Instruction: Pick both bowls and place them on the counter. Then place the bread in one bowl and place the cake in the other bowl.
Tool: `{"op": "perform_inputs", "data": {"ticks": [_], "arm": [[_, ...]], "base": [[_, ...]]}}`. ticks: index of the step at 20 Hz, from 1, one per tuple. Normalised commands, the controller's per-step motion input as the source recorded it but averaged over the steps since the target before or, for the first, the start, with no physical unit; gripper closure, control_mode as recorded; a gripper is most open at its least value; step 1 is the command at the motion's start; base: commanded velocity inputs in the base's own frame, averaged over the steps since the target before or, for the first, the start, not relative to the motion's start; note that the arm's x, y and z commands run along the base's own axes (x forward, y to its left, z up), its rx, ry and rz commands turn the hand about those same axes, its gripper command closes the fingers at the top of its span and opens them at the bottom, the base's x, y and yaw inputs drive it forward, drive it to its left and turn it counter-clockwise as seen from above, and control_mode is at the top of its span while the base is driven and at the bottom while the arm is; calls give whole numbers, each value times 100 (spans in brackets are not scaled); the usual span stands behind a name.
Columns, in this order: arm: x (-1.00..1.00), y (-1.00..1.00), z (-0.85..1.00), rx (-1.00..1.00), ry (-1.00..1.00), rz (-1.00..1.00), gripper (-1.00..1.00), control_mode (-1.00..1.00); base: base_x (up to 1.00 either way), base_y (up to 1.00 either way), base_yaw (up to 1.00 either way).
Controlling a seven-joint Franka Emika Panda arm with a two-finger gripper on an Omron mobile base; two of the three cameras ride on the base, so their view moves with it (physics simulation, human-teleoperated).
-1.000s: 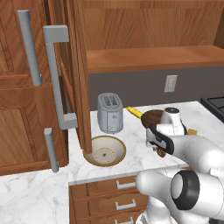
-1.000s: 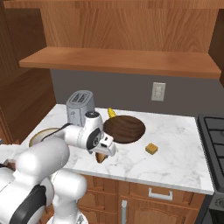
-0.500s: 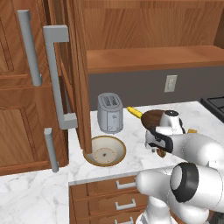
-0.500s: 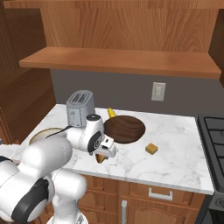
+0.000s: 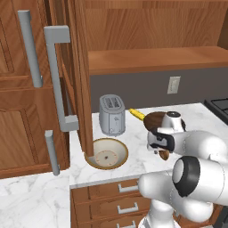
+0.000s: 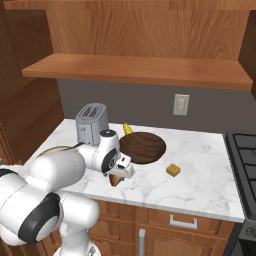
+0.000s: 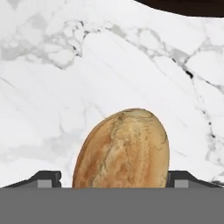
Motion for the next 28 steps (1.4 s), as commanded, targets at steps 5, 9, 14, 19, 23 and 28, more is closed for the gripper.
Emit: {"op": "perform_inputs", "data": {"ticks": [5,9,14,19,23,28], "arm": [[-8,0,-5,0,0,4,100,-100],[-22,-1,2,0,0,3,100,-100],[-32,3,38,0,0,6,100,-100],[-31,10,57,0,0,14,100,-100],[-30,23,56,3,0,14,100,-100],[-31,29,54,4,0,15,100,-100]], "base": [[0,0,0],[0,0,0],[0,0,0],[0,0,0],[0,0,0],[0,0,0]]}}
